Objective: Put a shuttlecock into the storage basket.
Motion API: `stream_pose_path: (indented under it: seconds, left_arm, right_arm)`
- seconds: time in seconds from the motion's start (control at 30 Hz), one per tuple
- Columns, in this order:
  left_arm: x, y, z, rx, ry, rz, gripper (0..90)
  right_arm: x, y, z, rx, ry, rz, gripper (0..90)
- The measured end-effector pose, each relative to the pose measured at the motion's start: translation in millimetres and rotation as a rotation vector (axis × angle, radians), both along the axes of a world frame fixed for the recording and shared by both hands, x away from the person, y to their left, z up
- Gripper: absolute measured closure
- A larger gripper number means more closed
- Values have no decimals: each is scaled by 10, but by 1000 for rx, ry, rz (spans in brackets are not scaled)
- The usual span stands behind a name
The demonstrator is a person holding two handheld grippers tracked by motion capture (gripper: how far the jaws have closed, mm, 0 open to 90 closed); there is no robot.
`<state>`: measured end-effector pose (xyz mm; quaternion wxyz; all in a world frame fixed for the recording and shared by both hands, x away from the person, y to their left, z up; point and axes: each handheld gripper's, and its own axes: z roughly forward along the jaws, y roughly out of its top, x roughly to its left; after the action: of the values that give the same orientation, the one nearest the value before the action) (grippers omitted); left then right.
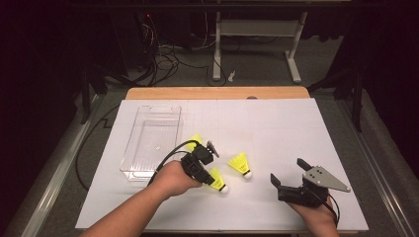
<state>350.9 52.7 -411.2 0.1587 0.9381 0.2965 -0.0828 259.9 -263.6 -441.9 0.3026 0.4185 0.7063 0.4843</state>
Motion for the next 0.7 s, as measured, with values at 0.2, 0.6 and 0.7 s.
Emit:
stream_pose_path:
  seconds: [0.2, 0.6, 0.7]
  left_arm:
    - [-10, 16, 7, -16, -2, -9, 842]
    - [-24, 29, 26, -41, 2, -19, 890]
    - [-36, 34, 38, -47, 5, -24, 892]
  right_arm:
    - [-6, 11, -2, -3, 3, 4, 7]
    - [-8, 10, -2, 1, 6, 8, 7]
    - [-15, 11, 5, 4, -2, 17, 7]
